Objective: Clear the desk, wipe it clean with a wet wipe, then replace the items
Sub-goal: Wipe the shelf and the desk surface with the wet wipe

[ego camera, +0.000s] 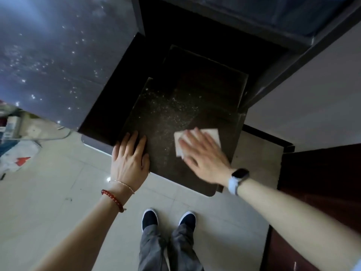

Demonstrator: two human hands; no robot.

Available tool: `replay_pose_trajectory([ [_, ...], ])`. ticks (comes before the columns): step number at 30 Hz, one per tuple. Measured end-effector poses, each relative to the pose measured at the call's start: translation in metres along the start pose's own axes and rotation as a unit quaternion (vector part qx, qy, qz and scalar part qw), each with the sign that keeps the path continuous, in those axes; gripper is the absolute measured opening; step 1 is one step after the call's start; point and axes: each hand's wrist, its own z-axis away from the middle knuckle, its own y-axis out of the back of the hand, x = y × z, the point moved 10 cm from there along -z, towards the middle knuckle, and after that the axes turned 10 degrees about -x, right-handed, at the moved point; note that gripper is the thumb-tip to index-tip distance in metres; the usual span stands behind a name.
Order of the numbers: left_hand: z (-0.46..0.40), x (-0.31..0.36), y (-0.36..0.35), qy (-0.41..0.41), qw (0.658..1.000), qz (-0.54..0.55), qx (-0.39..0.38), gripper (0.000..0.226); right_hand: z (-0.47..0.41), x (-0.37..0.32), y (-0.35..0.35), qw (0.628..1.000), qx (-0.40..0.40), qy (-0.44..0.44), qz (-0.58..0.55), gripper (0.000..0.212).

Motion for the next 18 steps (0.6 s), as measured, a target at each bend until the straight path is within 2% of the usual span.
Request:
replay_pose_trajectory([
  [3, 0.002, -0.003, -0.005, 0.011, 1.0, -0.008, -0.005, 0.052, -0.045, 0.091, 0.027, 0.968, 0.021, -0.211, -0.134, 0.053],
  [5, 0.004, -0.004, -0.006, 0.01, 1.0, -0.005, 0.0, 0.052, -0.057, 0.095, 0.034, 0.953, 0.028, -0.256, -0.162, 0.053],
  [7, 0.008, -0.006, -0.002, 0.004, 1.0, 0.01, 0.017, 0.05, -0.056, 0.051, 0.024, 0.975, 0.024, -0.186, -0.12, 0.053],
  [10, 0.024, -0.017, 0.01, 0.022, 0.997, 0.039, 0.058, 0.043, -0.009, -0.054, -0.007, 0.999, 0.013, 0.039, -0.019, 0.053],
  [12, 0.036, -0.027, 0.011, 0.043, 0.996, 0.048, 0.069, 0.041, 0.008, -0.067, -0.019, 0.994, -0.021, 0.11, 0.018, 0.052],
  [13, 0.041, -0.033, 0.01, 0.053, 0.995, 0.056, 0.069, 0.041, 0.001, -0.056, -0.014, 0.993, -0.02, 0.108, 0.032, 0.052],
  [14, 0.044, -0.039, 0.01, 0.063, 0.993, 0.065, 0.071, 0.041, -0.012, -0.038, -0.002, 0.996, -0.008, 0.079, 0.032, 0.054],
  [16, 0.048, -0.053, 0.005, 0.089, 0.989, 0.086, 0.076, 0.04, -0.046, 0.014, 0.022, 0.998, 0.01, -0.049, -0.029, 0.058],
  [18, 0.05, -0.064, -0.001, 0.122, 0.984, 0.106, 0.076, 0.044, -0.077, 0.065, 0.038, 0.977, 0.02, -0.177, -0.117, 0.053],
])
